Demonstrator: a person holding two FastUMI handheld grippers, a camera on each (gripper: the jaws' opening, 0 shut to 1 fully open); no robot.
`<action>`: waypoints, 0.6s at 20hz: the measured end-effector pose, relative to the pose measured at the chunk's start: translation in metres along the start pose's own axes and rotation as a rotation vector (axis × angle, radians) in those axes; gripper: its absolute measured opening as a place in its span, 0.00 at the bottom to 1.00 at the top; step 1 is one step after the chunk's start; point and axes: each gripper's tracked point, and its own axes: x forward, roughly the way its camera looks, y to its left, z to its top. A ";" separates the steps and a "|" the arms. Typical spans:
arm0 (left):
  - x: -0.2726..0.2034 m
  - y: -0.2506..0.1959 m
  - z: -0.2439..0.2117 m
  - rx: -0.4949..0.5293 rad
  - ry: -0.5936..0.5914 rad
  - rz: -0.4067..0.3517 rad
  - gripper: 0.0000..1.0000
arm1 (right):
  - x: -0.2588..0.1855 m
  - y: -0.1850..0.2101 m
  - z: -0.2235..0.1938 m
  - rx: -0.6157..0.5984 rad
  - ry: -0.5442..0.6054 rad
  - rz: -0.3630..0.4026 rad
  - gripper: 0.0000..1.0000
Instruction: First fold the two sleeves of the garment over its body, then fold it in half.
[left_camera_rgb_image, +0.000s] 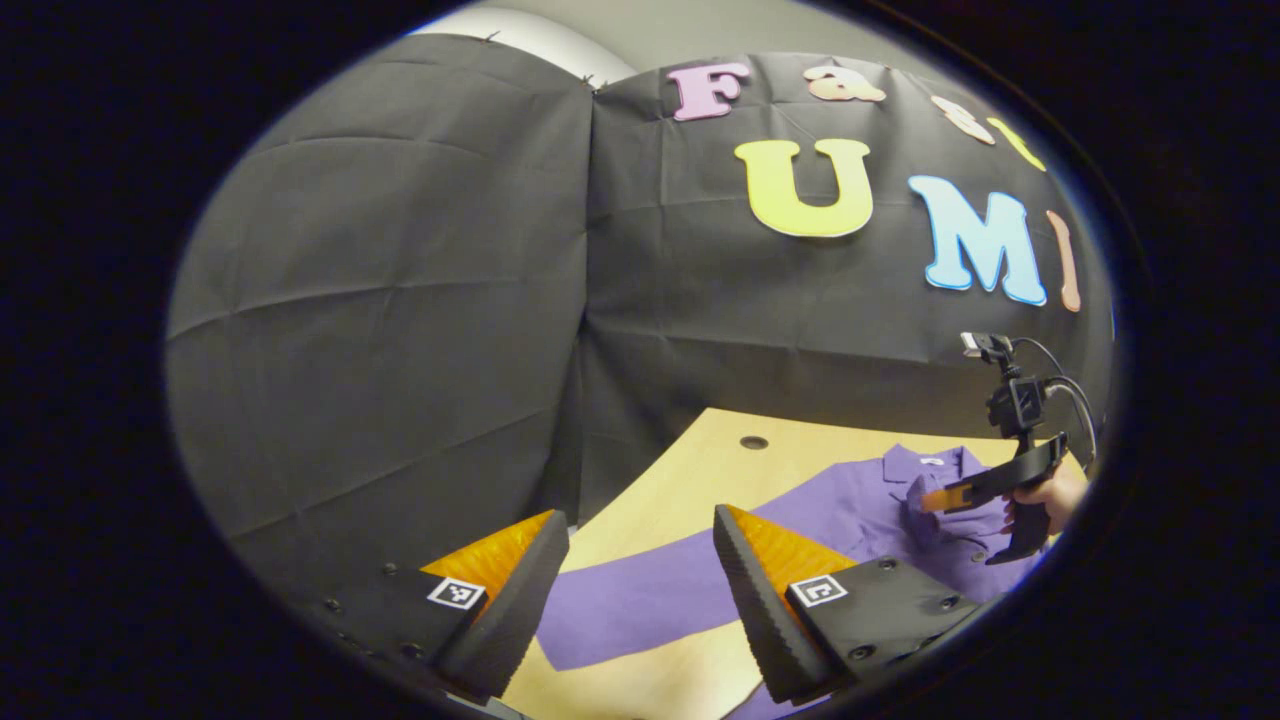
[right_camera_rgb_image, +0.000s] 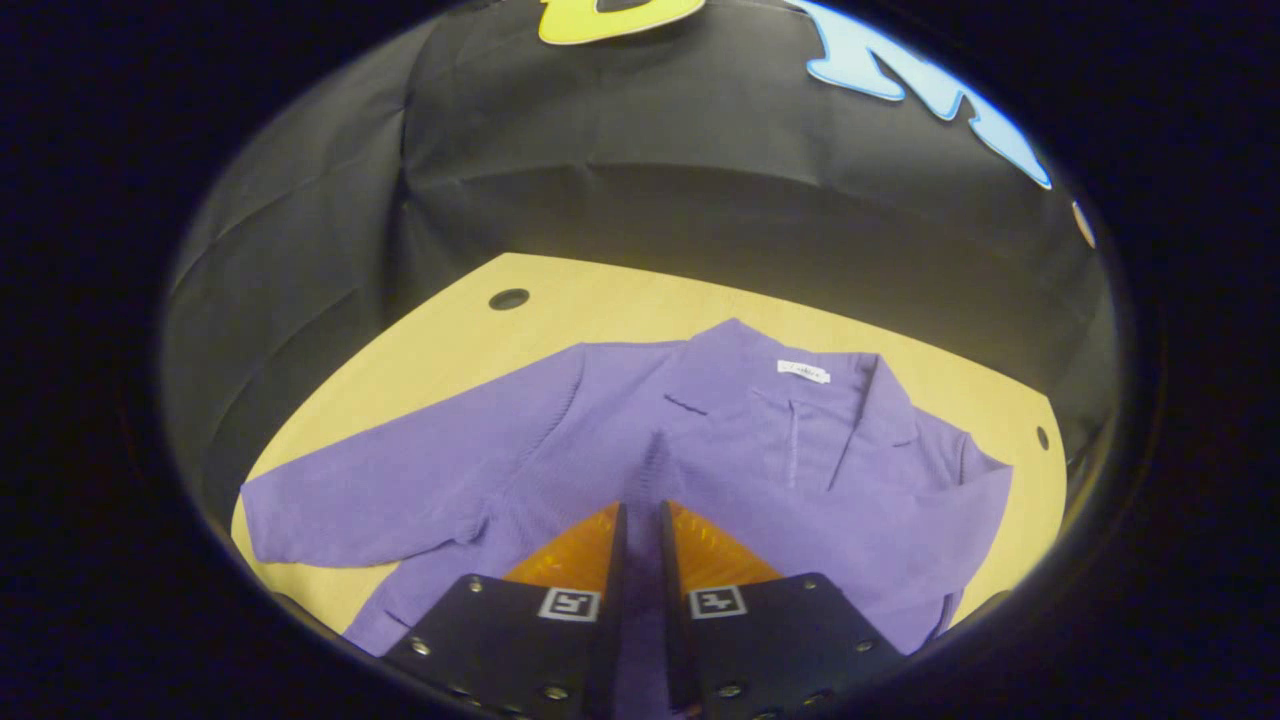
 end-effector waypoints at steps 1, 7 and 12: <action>0.003 -0.002 -0.002 -0.003 0.000 -0.004 0.95 | -0.001 0.000 -0.002 0.002 0.005 0.002 0.39; 0.017 -0.007 -0.011 0.003 0.012 0.017 0.95 | -0.038 -0.006 0.014 -0.004 -0.064 0.008 0.96; 0.034 0.010 -0.045 -0.021 0.088 0.103 0.93 | -0.094 -0.023 0.031 -0.011 -0.160 -0.001 0.96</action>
